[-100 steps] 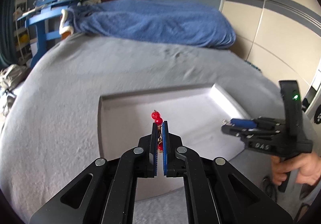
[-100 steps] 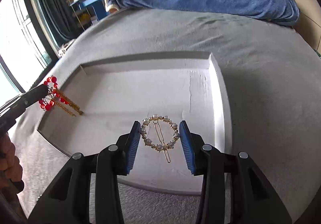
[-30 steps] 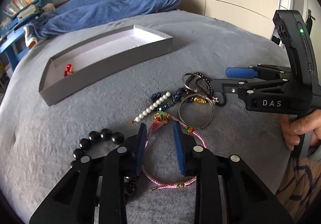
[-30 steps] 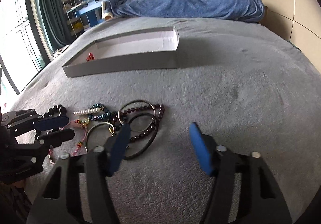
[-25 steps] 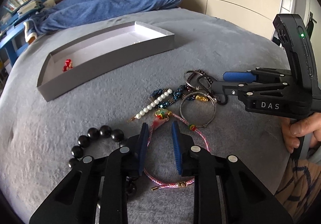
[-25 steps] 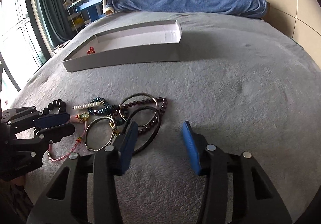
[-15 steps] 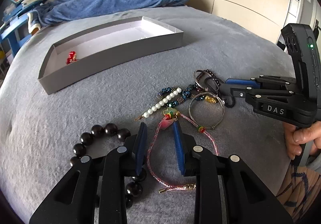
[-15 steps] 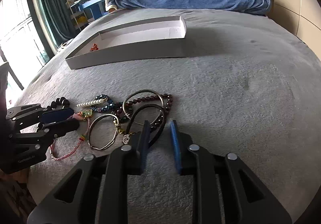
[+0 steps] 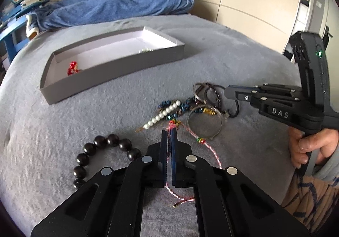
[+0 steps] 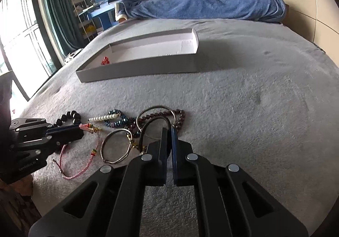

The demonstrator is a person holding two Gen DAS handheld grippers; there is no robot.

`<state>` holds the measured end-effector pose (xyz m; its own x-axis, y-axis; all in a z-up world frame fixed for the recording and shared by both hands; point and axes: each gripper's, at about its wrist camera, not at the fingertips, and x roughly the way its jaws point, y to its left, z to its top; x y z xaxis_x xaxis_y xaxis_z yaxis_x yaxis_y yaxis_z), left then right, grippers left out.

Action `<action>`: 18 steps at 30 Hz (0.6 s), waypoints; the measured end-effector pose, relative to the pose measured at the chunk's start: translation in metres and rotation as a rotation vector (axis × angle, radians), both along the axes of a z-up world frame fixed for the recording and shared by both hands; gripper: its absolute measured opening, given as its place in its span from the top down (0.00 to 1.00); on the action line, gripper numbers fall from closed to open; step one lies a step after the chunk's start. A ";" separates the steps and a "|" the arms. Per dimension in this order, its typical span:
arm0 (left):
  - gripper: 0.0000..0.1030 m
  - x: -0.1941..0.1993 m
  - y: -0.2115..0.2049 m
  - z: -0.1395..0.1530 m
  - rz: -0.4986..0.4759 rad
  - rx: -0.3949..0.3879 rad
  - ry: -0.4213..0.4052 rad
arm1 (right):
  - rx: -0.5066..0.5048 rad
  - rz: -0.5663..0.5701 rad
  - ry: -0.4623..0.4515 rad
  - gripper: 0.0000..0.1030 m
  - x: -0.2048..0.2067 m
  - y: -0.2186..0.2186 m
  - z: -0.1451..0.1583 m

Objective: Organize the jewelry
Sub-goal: 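Carry both items over the box and open both grippers to drop them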

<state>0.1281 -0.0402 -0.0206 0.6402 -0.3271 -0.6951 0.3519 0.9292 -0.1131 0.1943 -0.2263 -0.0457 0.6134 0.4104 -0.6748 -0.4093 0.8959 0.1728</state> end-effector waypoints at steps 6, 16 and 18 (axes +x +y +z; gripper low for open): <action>0.96 0.000 0.010 0.021 0.012 -0.057 -0.035 | 0.059 -0.007 -0.009 0.97 0.002 -0.007 0.009; 0.96 0.009 0.028 0.048 0.053 -0.105 -0.077 | 0.095 -0.024 -0.021 0.97 0.006 -0.013 0.024; 0.96 0.011 0.031 0.054 0.062 -0.110 -0.088 | 0.092 -0.019 -0.032 0.97 0.008 -0.010 0.030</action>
